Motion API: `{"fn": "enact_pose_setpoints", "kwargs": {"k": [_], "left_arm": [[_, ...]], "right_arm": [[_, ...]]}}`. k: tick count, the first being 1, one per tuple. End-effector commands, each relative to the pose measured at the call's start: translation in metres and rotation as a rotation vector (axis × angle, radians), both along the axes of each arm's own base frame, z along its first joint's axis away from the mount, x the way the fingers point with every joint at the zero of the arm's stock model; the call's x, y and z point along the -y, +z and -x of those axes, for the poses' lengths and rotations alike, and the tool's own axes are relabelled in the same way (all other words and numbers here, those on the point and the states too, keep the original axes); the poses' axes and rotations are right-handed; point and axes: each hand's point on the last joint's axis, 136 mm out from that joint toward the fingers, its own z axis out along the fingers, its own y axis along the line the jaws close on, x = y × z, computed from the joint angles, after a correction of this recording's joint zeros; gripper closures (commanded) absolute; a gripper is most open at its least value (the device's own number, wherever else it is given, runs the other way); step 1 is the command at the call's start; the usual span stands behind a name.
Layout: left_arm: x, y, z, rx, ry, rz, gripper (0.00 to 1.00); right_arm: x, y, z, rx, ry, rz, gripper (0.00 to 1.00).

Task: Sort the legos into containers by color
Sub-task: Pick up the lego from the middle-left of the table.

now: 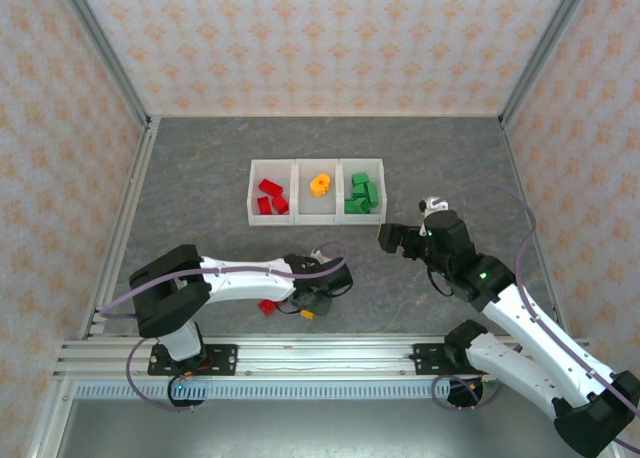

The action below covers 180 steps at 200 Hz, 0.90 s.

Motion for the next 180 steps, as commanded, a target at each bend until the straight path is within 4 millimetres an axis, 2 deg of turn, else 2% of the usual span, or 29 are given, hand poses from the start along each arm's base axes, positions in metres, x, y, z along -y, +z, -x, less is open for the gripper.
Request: {"fn": "enact_pose_setpoints", "kwargs": {"k": [1, 37, 60, 75, 102, 124, 153, 167, 180], "left_arm": [[-0.007, -0.002, 0.007, -0.027, 0.005, -0.043, 0.63], [-0.011, 0.000, 0.008, -0.023, 0.036, -0.039, 0.69], [-0.015, 0.013, 0.000, 0.023, 0.077, -0.050, 0.71], [-0.014, 0.029, -0.007, 0.065, 0.106, -0.035, 0.74], [-0.007, 0.074, -0.026, 0.176, 0.165, 0.057, 0.76], [-0.013, 0.120, -0.054, 0.320, 0.240, 0.104, 0.76], [-0.034, 0.183, -0.107, 0.526, 0.370, 0.147, 0.75], [-0.040, 0.203, -0.133, 0.596, 0.413, 0.201, 0.73], [-0.046, 0.212, -0.157, 0.640, 0.446, 0.229, 0.71]], "right_arm": [[0.006, -0.005, -0.001, -0.006, -0.032, 0.016, 0.00], [0.006, -0.005, -0.001, -0.006, -0.031, 0.016, 0.00], [0.006, -0.005, -0.001, -0.006, -0.031, 0.015, 0.00], [0.006, -0.005, -0.001, -0.006, -0.030, 0.016, 0.00], [0.006, -0.005, -0.001, -0.005, -0.032, 0.015, 0.00], [0.006, -0.005, -0.002, -0.003, -0.034, 0.015, 0.00], [0.006, -0.004, -0.002, -0.002, -0.034, 0.016, 0.00], [0.006, -0.003, -0.001, 0.002, -0.032, 0.014, 0.00], [0.007, -0.001, -0.001, 0.006, -0.034, 0.012, 0.00]]}}
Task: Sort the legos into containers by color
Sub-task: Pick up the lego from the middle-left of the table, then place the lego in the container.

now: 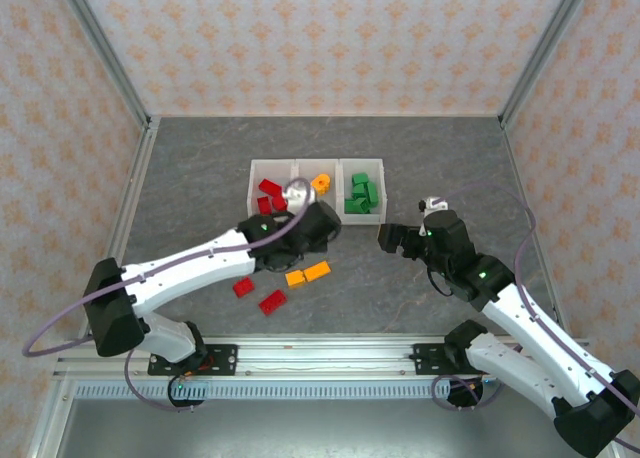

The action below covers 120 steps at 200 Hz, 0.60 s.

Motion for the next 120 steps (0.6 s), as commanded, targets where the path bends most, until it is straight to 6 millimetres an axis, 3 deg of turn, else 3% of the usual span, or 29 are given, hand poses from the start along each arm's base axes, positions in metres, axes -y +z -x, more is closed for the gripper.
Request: {"fn": "enact_pose_setpoints", "kwargs": {"k": [1, 30, 61, 120], "left_arm": [[-0.025, 0.029, -0.046, 0.149, 0.102, -0.012, 0.71], [-0.035, 0.033, -0.096, 0.179, 0.161, -0.003, 0.72], [-0.021, 0.026, -0.137, 0.178, 0.151, -0.005, 0.73], [0.002, -0.024, -0.174, 0.119, 0.150, -0.018, 0.72]], "right_arm": [[0.007, 0.000, -0.001, 0.012, -0.033, 0.009, 0.00], [0.007, 0.006, 0.000, 0.033, -0.032, -0.007, 0.00], [0.008, 0.007, 0.001, 0.037, -0.031, -0.008, 0.00], [0.007, 0.009, 0.002, 0.042, -0.026, -0.016, 0.00]]}}
